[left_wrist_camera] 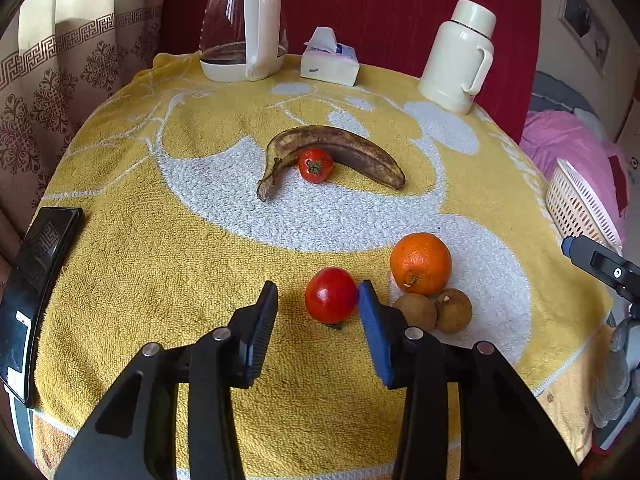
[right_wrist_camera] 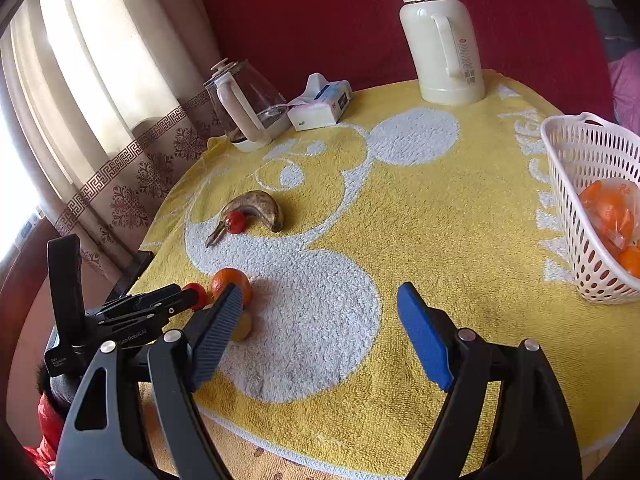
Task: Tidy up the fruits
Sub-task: 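Grasp the red tomato with the left tool while the right tool moves over the orange, then grasp the orange beside the kiwis with the right tool while the left tool holds the tomato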
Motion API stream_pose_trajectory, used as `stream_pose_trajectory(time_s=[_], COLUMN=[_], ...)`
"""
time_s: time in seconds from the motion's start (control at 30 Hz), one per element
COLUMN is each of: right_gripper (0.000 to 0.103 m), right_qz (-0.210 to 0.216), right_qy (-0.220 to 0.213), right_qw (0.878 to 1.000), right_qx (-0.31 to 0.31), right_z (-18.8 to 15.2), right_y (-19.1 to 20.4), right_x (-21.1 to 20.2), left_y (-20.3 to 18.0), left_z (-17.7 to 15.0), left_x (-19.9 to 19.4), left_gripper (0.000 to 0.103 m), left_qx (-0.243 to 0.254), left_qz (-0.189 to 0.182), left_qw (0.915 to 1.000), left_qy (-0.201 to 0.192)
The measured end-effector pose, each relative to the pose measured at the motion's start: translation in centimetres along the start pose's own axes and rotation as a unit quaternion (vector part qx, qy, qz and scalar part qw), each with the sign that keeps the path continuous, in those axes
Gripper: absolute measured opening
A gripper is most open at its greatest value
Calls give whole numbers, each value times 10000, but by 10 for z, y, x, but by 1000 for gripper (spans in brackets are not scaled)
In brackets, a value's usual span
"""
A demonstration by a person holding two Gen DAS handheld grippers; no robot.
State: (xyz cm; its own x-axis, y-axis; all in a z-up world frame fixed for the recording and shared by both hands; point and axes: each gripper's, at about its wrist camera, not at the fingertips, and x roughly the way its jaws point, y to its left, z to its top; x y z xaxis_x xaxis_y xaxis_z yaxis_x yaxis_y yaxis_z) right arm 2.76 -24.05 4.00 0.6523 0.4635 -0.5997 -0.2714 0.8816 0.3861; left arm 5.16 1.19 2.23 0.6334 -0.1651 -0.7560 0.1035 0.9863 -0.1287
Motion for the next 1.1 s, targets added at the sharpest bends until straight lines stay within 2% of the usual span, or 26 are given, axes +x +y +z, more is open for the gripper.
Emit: stream_pose_trajectory(time_s=[0.17,0.5,0.67,0.8,0.93,1.1], right_gripper=[81,80,63,58,52,46], right_qz=[36,437,484,538,411,246], right_qy=[57,325,746,1015,1189,1403], right_qw=[10000,9980,9941,9904,9877,9860], right_qx=[-61,-307,-626,-764,-928,-864], right_z=[-2,4,7,11,12,8], right_y=[4,36,60,78,92,91], right_x=[3,17,48,73,94,116], left_y=[2,20,28,28,28,27], left_z=[-1,13,20,23,22,22], left_x=[2,-34,-56,-62,-66,-68], left_gripper=[28,28,27,28,28,28], left_qx=[-63,-321,-383,-355,-364,-351], left_qz=[-189,-6,186,301,270,274], left_qw=[9998,9982,9959,9956,9952,9951], left_qy=[26,-499,-796,-807,-867,-880])
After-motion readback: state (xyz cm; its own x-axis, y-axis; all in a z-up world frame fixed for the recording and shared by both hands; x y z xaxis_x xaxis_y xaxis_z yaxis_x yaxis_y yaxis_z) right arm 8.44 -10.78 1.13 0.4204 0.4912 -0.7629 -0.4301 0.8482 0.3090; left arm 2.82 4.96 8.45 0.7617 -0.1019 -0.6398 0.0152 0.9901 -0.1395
